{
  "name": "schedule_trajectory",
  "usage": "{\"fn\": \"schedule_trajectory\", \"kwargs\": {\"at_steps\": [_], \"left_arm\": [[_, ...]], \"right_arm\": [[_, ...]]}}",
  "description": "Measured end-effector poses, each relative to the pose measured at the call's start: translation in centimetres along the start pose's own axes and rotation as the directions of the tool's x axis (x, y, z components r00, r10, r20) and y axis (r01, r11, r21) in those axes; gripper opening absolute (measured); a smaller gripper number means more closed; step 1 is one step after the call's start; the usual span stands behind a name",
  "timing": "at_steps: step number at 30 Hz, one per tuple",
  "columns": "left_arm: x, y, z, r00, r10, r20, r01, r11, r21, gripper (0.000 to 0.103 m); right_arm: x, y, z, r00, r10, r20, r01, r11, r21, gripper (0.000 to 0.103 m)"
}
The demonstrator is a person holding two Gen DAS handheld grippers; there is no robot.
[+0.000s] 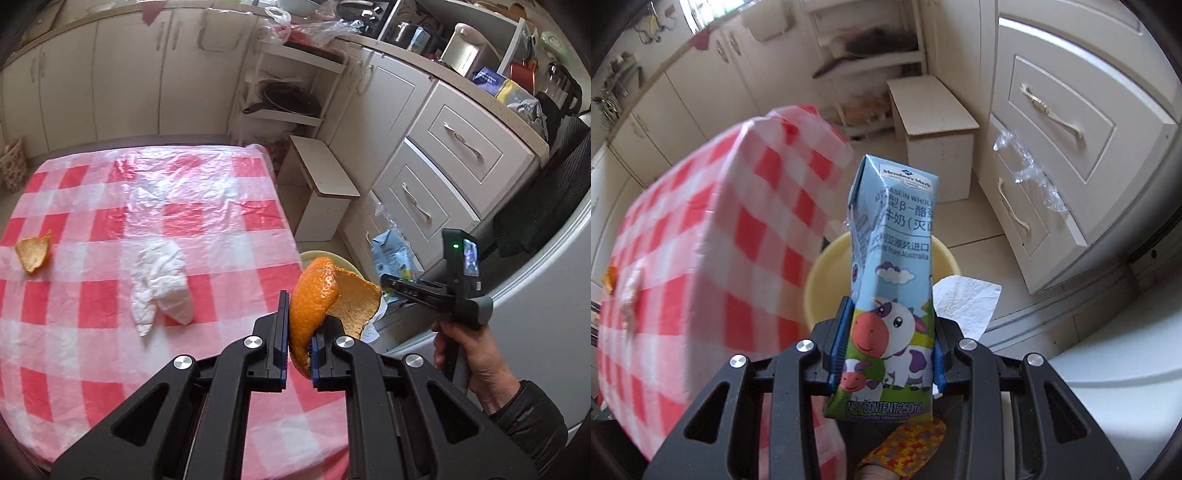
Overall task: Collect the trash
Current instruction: 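Carry the peels and carton over the yellow bin and open both grippers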
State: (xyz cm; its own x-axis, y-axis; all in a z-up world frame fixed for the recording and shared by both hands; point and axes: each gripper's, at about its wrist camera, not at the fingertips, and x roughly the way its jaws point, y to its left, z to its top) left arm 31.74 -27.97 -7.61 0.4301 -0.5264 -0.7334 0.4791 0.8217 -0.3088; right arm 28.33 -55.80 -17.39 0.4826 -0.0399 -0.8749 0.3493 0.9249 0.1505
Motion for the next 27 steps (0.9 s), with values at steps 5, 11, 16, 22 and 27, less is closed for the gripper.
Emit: {"fn": "schedule_trajectory", "kwargs": {"at_steps": [5, 11, 16, 22, 27], "left_arm": [[6.5, -3.0, 1.7, 0.997, -0.017, -0.069, 0.016, 1.0, -0.006, 0.009], [15.7, -7.5, 2.7, 0.983, 0.008, -0.181, -0.006, 1.0, 0.013, 0.009], [24.7, -9.7, 2.3, 0.934, 0.123, -0.336, -0.115, 0.992, 0.043, 0.011], [25.5, -10.1, 2.2, 0.933, 0.112, -0.342, -0.109, 0.994, 0.028, 0.036], [19.2, -8.8, 2.4, 0.969, 0.086, -0.232, -0.082, 0.996, 0.027, 0.042]], "right_arm": [[3.3, -2.6, 1.7, 0.999, -0.015, -0.041, 0.019, 0.995, 0.098, 0.05], [-2.2, -7.4, 3.3, 0.993, 0.011, 0.121, -0.04, 0.97, 0.241, 0.063], [-4.9, -9.2, 4.9, 0.975, 0.032, 0.22, -0.1, 0.947, 0.304, 0.065], [-5.8, -6.5, 5.9, 0.968, 0.061, 0.243, -0.115, 0.97, 0.215, 0.069], [-6.2, -4.5, 6.0, 0.963, 0.109, 0.248, -0.154, 0.974, 0.167, 0.069]]}}
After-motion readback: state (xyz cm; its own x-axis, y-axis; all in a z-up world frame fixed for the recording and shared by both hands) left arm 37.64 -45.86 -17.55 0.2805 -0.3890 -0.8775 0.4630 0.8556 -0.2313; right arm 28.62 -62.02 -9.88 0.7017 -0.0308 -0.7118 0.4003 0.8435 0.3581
